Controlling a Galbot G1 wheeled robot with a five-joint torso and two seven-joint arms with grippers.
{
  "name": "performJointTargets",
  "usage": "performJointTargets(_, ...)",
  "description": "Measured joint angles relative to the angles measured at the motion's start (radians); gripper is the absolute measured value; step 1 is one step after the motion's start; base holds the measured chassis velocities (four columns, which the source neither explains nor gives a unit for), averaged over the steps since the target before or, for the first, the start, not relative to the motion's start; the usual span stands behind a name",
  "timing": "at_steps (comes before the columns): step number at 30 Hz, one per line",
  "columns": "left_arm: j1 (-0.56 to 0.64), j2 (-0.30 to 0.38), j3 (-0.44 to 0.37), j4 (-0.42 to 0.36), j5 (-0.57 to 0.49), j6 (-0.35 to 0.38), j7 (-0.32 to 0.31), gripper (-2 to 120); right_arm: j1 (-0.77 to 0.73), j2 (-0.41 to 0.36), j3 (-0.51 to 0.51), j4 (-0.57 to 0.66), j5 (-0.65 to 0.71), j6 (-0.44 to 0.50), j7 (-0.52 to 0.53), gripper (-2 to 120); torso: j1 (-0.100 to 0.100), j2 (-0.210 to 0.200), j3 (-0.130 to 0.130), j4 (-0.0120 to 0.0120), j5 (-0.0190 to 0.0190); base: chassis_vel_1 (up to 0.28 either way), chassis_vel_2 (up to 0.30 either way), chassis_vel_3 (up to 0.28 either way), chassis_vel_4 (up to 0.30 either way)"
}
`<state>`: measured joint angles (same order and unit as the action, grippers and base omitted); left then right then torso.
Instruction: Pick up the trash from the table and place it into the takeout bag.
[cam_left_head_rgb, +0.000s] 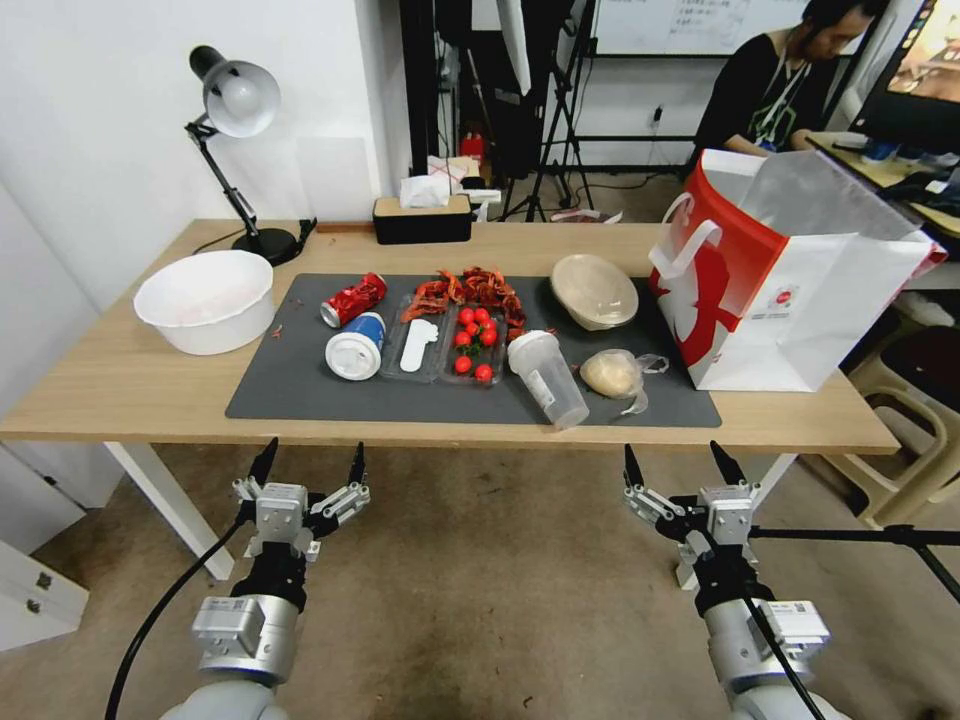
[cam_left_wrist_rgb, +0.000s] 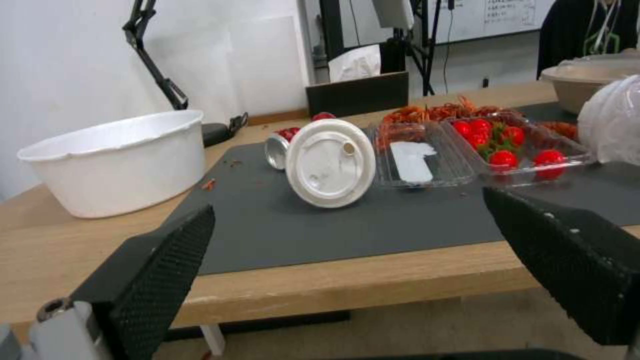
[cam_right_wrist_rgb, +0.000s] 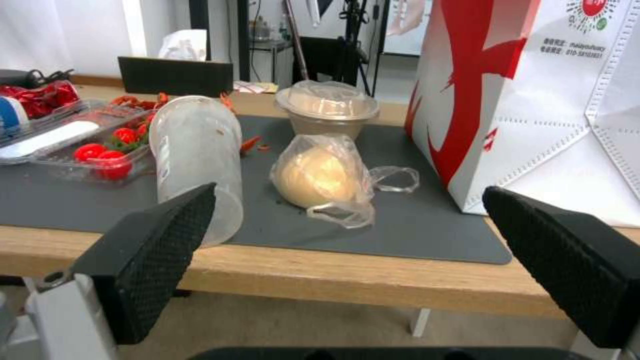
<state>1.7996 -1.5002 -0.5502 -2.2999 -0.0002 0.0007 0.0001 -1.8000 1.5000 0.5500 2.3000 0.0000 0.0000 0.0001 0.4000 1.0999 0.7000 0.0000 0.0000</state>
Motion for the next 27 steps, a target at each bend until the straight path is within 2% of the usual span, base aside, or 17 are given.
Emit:
performJointTargets(5,-0.006,-0.004,-0.005,-0.003,-0.004,0.023,0.002,100,0.013,-0.001,0.002,0.0,0.012,-0.022,0.004,100,0.0,0.0,0.0,-0.0001,0.0001,0.0,0.0,0.0,0.0)
performJointTargets(7,-0.019,-0.012,-0.016,-0.016,-0.012,0.069,0.007,100,0.044,-0.006,0.016,0.004,0.039,-0.076,0.017,100,0.0,0.0,0.0,0.0,0.0,0.0,0.0,0.0,0.0)
performJointTargets(8,-0.035,-0.022,-0.03,-0.031,-0.022,0.126,0.013,100,0.079,-0.012,0.03,0.01,0.07,-0.133,0.031,100,0.0,0.0,0.0,0.0,0.0001,0.0,0.0,0.0,0.0)
performJointTargets(10,-0.043,-0.027,-0.036,-0.039,-0.028,0.153,0.016,100,0.096,-0.015,0.037,0.013,0.086,-0.163,0.038,100,0.0,0.0,0.0,0.0,0.0001,0.0,0.0,0.0,0.0)
performJointTargets(13,-0.072,-0.046,-0.063,-0.069,-0.048,0.266,0.028,100,0.165,-0.025,0.065,0.024,0.146,-0.28,0.067,100,0.0,0.0,0.0,0.0001,0.0001,0.0,0.0,0.0,0.0)
performJointTargets(14,-0.072,-0.046,-0.063,-0.069,-0.048,0.266,0.028,100,0.165,-0.025,0.065,0.024,0.146,-0.28,0.067,100,0.0,0.0,0.0,0.0001,0.0001,0.0,0.0,0.0,0.0)
performJointTargets(15,-0.084,-0.053,-0.073,-0.081,-0.056,0.308,0.032,100,0.187,-0.034,0.064,0.02,0.181,-0.29,0.072,100,0.0,0.0,0.0,-0.0006,0.0,0.0,0.0,0.0,0.0)
performJointTargets(17,-0.101,-0.064,-0.089,-0.094,-0.079,0.353,0.036,100,0.212,-0.054,0.046,0.006,0.233,-0.277,0.072,100,0.0,0.0,0.0,0.0003,0.0004,0.0,0.0,0.0,0.0)
performJointTargets(22,-0.104,-0.068,-0.098,-0.096,-0.089,0.357,0.039,100,0.26,-0.106,0.011,-0.014,0.341,-0.256,0.049,100,0.0,0.0,0.0,0.0,0.0,0.0,0.0,0.0,0.0)
performJointTargets(27,-0.103,-0.068,-0.101,-0.096,-0.089,0.341,0.039,100,0.31,-0.156,-0.027,-0.044,0.392,-0.253,0.03,100,0.0,0.0,0.0,0.0,0.0,0.0,0.0,0.0,0.0)
